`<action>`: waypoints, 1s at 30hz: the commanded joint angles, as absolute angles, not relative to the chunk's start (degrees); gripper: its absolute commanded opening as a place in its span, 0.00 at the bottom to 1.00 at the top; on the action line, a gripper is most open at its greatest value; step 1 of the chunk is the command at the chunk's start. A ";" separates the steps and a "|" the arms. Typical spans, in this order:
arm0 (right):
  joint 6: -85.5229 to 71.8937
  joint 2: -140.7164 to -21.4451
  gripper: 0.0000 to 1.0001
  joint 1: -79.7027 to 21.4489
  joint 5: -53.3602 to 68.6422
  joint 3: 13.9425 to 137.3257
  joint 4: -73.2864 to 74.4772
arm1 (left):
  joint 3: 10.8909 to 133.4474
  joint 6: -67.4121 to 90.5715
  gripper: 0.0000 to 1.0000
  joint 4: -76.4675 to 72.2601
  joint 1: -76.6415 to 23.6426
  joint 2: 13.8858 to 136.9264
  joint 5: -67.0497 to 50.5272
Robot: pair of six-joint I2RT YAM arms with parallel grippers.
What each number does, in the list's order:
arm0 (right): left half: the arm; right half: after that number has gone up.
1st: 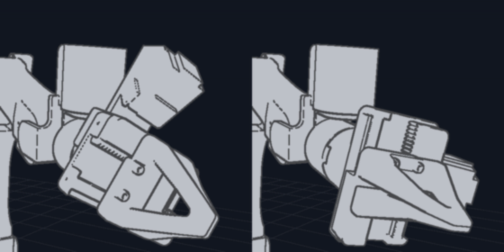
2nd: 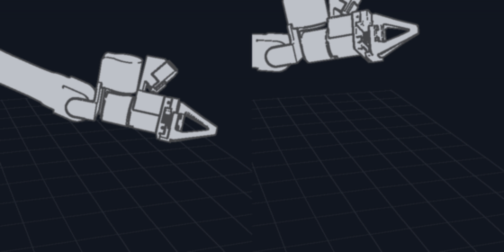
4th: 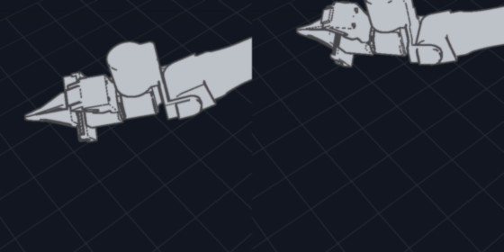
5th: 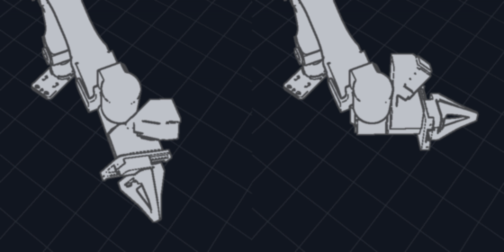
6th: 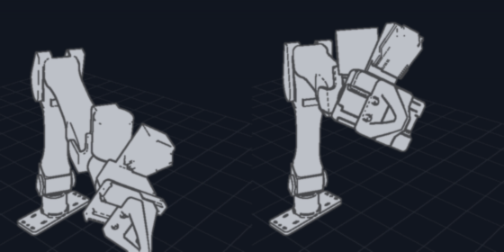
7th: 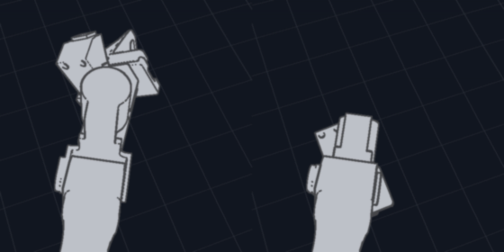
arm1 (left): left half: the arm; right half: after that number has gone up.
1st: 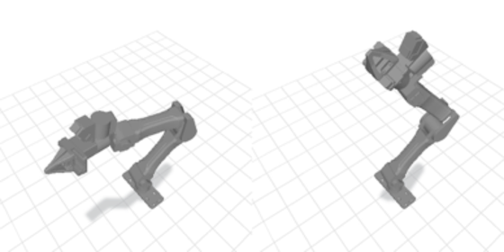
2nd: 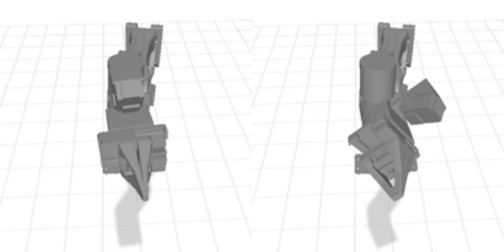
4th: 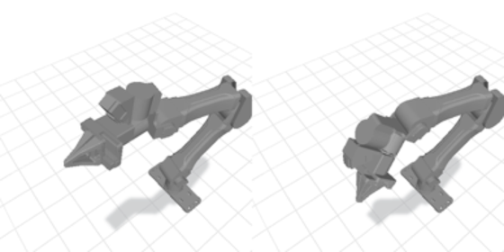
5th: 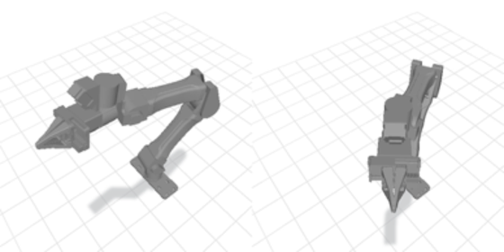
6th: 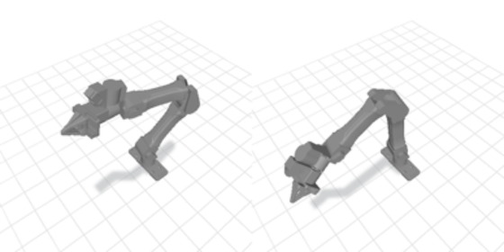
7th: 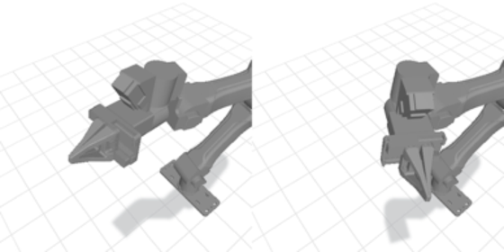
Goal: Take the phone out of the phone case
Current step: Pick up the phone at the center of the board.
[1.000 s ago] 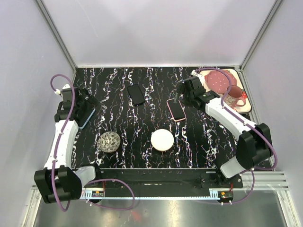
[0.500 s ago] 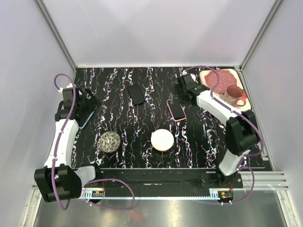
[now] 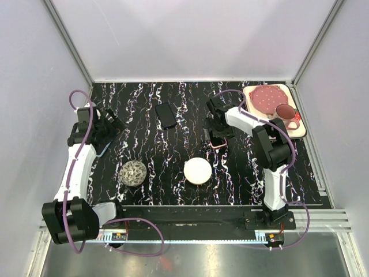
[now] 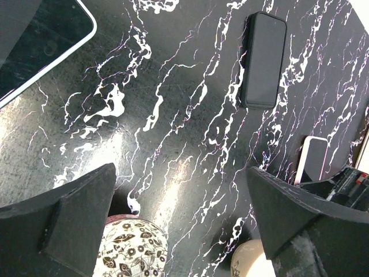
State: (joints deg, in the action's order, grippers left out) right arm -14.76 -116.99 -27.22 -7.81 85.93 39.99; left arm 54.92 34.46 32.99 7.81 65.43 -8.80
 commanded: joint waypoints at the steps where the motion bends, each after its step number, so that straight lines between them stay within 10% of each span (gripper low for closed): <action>1: -10.64 -117.95 1.00 -27.51 -6.33 89.30 40.87 | 55.20 34.01 0.99 31.82 8.00 66.09 -10.90; 18: -10.89 -123.93 0.98 -27.51 -5.80 90.53 39.55 | 56.95 30.06 0.99 33.66 2.65 70.31 -16.09; 25: -14.94 -119.89 0.50 -27.51 -3.52 87.37 35.79 | 58.89 36.62 0.99 29.98 -10.18 78.20 -15.28; 30: -17.04 -115.93 0.36 -27.51 -0.88 84.99 32.96 | 59.41 43.41 0.99 19.89 -19.86 86.47 -19.07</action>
State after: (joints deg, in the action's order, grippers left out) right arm -12.95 -119.31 -27.11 -4.93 86.87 35.51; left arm 56.64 37.01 29.21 -14.85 81.36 -15.29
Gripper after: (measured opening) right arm 0.702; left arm 0.983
